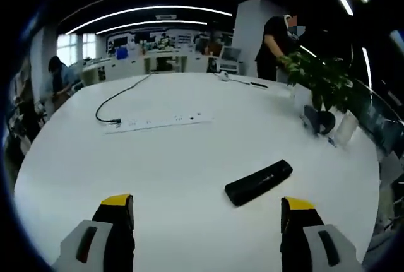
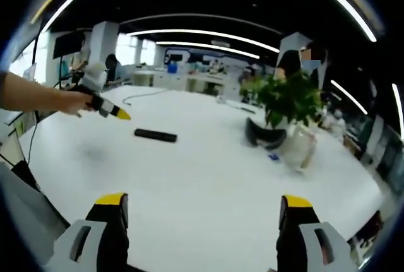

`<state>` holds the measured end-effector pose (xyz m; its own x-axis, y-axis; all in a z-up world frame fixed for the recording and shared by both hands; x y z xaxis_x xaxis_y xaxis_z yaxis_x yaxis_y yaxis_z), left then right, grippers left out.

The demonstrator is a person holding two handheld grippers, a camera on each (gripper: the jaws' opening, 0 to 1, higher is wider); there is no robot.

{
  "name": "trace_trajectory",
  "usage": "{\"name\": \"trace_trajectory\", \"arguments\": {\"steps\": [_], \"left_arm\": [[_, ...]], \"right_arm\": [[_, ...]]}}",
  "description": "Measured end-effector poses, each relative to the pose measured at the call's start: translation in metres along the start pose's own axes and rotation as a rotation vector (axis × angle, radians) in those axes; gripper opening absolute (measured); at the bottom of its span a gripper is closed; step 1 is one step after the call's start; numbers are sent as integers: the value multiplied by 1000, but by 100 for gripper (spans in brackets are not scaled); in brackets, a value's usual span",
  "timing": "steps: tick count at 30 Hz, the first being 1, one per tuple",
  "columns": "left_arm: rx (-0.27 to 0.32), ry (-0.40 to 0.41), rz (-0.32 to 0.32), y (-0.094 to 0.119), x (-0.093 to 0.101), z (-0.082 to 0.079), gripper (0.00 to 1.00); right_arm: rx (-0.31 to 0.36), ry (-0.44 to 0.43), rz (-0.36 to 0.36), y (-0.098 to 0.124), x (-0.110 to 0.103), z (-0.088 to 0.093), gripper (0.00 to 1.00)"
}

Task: Press the specified remote control buttons in sequence, fully releasing each button before pressing the next.

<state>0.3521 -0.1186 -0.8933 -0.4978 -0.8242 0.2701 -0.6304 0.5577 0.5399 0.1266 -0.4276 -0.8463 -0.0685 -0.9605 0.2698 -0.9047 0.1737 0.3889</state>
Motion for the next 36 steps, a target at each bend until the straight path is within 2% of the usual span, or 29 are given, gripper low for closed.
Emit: {"name": "trace_trajectory", "arguments": {"steps": [4,7,11,14,17,20,23,27,29,32,36], "left_arm": [[29,-18,5,23,15,8,100],[75,-21,23,40,31,14,100],[88,-49,15,61,45,23,100],[139,-11,22,78,56,27,100],[152,-17,6,92,62,36,100],[164,-7,-6,106,68,48,100],[224,26,20,121,78,52,100],[234,-52,12,135,91,58,100],[217,-79,-10,140,93,65,100],[216,-69,-34,147,94,75,100],[225,-24,-60,155,95,88,100]], "right_arm": [[3,-18,4,0,2,-1,98],[17,-11,13,0,3,-4,97],[24,-23,24,1,7,-5,97],[19,-19,21,1,6,-5,99],[29,-22,26,2,8,-7,99],[37,-74,34,3,14,-11,99],[42,-112,46,3,23,-16,98],[43,-87,69,-2,32,-15,98],[35,-81,67,-4,35,-13,98],[36,-50,85,-6,43,-12,97],[21,-83,102,-7,54,-7,96]]}}
Point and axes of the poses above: the point that each gripper's makers call its tool centre point, and the gripper's own axes: y roughly backward along the fingers, x roughly to its right, z roughly out of its underside, the point moved 1 cm from there along y, roughly backward along the fingers, and after that the axes turned 15 degrees about z, right-handed, at the moved point
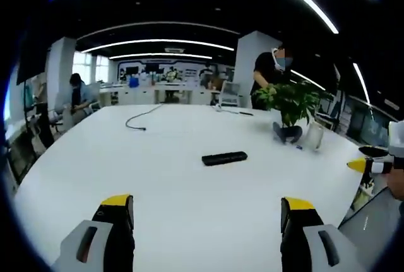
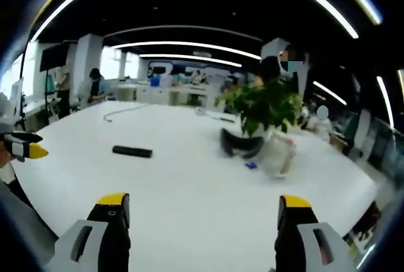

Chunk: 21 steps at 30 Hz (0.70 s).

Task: Press the specified remote control buttons in sequence, fully releasing each button before pressing the next.

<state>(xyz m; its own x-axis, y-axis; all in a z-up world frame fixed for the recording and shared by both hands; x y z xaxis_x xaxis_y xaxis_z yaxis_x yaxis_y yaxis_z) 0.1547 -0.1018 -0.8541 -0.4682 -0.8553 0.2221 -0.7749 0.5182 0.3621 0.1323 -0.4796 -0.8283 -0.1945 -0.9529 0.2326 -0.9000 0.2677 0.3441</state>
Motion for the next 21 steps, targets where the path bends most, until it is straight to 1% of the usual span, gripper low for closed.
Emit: {"name": "trace_trajectory", "arguments": {"steps": [1,2,3,5,6,7,9,12,14,15,18,20,21], "left_arm": [[-5,4,0,2,1,2,100],[-14,28,4,3,2,5,100],[-7,60,6,5,2,9,100],[2,71,0,8,3,11,100],[-1,64,-2,9,4,13,100],[-33,39,-12,11,4,18,100],[-30,10,-14,12,7,19,100],[-29,-3,-11,13,11,23,100],[-56,-67,-13,9,9,26,100],[-74,-77,-11,9,11,27,100],[-55,-103,12,7,19,24,100],[-75,-114,24,4,21,27,100],[-101,-115,36,2,22,31,100]], "right_arm": [[-3,-2,2,0,1,2,96],[0,-2,7,0,2,4,96],[-4,-5,18,0,5,6,96],[-25,-15,26,-1,8,12,96],[-43,-30,34,-2,11,15,96],[-43,-39,36,-2,12,15,96],[-38,-51,25,-1,11,15,96],[-52,-17,26,-4,6,19,95],[-67,-13,22,-5,5,22,95],[-79,-21,13,-5,5,24,96],[-101,-35,5,-8,6,28,96],[-106,-36,7,-8,6,29,97],[-112,-31,7,-8,5,30,97]]}}
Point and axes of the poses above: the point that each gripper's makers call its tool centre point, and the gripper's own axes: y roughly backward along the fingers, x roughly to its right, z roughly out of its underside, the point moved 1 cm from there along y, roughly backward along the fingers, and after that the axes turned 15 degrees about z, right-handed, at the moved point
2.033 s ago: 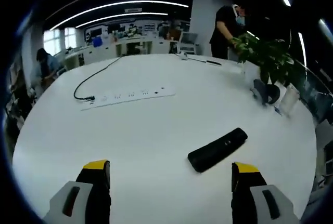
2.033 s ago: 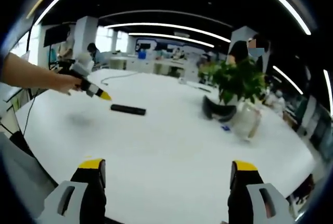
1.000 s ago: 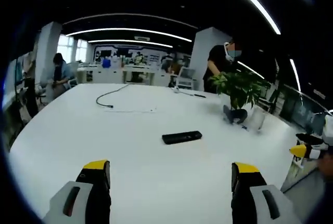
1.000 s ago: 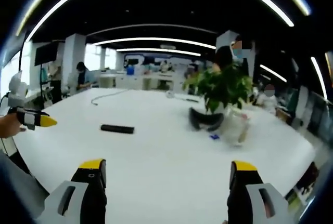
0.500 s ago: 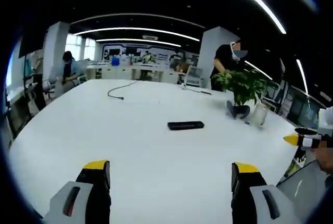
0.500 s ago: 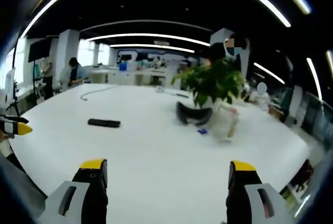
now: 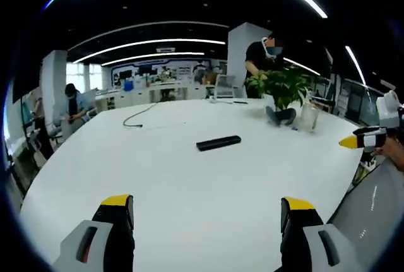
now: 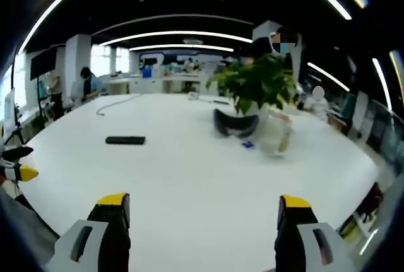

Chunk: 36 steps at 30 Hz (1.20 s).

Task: Press the specified remote control buttons in sequence, fully releasing each button before pressing the next.

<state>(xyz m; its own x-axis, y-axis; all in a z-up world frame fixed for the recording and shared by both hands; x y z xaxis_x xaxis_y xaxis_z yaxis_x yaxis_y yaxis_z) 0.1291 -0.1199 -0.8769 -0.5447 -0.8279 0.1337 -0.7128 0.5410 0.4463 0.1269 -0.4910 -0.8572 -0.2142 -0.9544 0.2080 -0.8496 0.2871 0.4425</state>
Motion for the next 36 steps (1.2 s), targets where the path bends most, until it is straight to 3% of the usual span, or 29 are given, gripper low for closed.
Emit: {"name": "trace_trajectory", "arguments": {"steps": [36], "left_arm": [[7,-3,-12,4,1,1,100]], "right_arm": [[-22,-1,9,2,5,6,97]]}}
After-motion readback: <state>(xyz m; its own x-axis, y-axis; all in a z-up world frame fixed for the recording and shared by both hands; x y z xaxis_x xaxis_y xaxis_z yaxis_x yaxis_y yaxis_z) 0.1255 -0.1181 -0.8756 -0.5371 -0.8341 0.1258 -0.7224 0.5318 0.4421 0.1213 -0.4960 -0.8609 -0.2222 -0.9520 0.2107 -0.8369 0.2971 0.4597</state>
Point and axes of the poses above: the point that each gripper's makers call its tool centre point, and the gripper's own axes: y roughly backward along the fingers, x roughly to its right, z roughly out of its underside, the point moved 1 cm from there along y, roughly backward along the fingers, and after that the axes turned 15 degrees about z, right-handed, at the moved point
